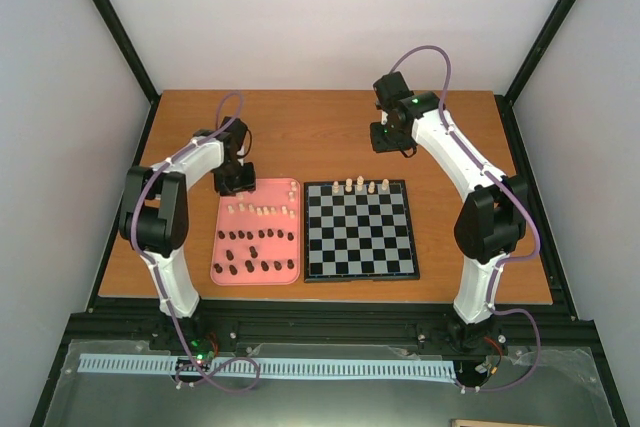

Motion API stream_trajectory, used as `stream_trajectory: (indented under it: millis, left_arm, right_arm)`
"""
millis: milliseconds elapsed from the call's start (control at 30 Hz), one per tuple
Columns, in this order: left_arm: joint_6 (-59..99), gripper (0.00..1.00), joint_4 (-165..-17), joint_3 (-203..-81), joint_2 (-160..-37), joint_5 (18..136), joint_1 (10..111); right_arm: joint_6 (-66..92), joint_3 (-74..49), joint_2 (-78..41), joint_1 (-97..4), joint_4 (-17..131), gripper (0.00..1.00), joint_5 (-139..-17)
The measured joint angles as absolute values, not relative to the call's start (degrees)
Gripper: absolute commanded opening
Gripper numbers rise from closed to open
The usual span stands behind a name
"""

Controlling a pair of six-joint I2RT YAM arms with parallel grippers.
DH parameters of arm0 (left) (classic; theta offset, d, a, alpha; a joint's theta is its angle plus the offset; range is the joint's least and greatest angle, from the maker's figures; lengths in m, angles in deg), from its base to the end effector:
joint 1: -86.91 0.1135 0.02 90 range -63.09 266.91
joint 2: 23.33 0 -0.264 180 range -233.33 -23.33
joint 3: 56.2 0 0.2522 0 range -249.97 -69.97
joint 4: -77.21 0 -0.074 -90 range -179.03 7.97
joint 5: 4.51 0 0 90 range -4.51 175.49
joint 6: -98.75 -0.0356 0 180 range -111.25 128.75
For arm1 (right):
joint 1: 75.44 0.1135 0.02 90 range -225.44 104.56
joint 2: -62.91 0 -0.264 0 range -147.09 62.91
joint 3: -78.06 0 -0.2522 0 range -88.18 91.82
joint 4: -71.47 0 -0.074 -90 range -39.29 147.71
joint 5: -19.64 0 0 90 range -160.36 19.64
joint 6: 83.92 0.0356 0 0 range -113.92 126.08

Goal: Set up the chess pieces on the board
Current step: Pick up the chess piece from the storage box, then place the chess piece on the chessboard.

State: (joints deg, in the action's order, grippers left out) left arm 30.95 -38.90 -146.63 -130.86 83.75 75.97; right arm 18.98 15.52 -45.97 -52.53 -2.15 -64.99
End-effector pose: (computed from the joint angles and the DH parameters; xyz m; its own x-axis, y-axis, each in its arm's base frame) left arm 0.3510 -0.0690 0.1829 -0.9713 -0.1969 -0.1337 -0.1864 0.9786 -0.0869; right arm 0.3707 0.1530 0.3017 -0.8924 -0.1358 -0.4303 -0.1559 0.9877 0.0115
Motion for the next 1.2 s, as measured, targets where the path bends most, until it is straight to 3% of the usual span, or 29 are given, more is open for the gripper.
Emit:
stream_trajectory:
  millis: [167,367,867,1200]
  left_arm:
    - [31.32,0.4,-39.07,-147.04,-133.22,83.75,75.97]
    - [31.04,0.17,-39.09,-147.31,-134.62,83.88,75.97]
    - [29.31,0.16,-34.39,-156.03,-133.87,85.46,74.74]
    - [27.96,0.17,-30.74,-174.91,-135.82,81.35,60.08]
  right_arm:
    - [18.98,15.52,-45.97,-52.53,-2.19,0.37,-64.99]
    - [18.98,15.52,-45.97,-52.53,-2.43,0.37,-64.97]
    - [19.03,15.44,-45.97,-52.53,-2.5,0.37,-64.97]
    - [19.09,15.44,-45.97,-53.2,-2.47,0.37,-65.6]
